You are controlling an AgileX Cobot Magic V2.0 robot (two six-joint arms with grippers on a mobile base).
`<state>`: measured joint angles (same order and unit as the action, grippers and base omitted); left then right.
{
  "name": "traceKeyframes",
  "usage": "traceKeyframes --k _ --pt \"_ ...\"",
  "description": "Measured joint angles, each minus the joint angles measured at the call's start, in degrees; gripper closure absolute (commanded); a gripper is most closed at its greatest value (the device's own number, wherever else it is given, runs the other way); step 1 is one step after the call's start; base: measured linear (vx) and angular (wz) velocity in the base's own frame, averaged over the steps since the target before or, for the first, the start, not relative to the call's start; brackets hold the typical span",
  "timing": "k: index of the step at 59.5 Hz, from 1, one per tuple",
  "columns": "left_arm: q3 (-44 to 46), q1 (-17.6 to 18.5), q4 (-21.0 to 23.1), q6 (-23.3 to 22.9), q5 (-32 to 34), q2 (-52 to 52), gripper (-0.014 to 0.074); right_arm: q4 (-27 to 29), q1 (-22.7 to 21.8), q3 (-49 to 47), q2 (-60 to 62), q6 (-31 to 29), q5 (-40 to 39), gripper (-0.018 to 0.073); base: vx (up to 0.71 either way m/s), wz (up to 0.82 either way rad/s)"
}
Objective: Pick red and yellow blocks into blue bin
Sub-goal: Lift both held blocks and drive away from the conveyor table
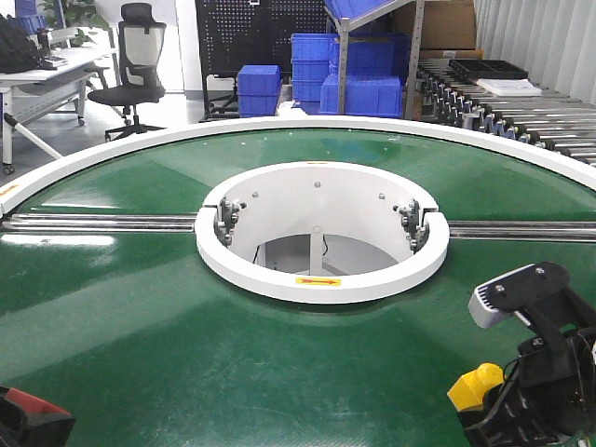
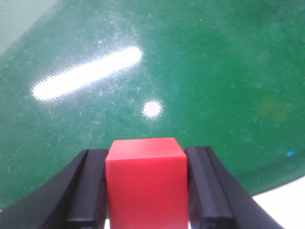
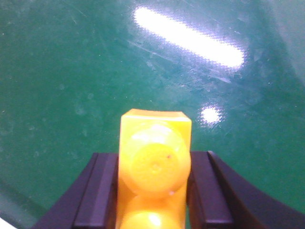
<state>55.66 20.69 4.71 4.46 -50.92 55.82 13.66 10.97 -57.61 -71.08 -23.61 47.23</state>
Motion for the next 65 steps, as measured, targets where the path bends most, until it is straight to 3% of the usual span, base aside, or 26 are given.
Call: traceKeyframes --k 33,65 --pt "0.00 0.00 0.00 0.00 0.00 0.00 0.0362 0.00 0.00 0.00 0.00 0.00 0.05 0.0315 -0.04 0.15" --pt "0.00 0.00 0.00 0.00 0.00 0.00 0.0362 0.00 0.00 0.00 0.00 0.00 0.05 0.0315 -0.08 0.39"
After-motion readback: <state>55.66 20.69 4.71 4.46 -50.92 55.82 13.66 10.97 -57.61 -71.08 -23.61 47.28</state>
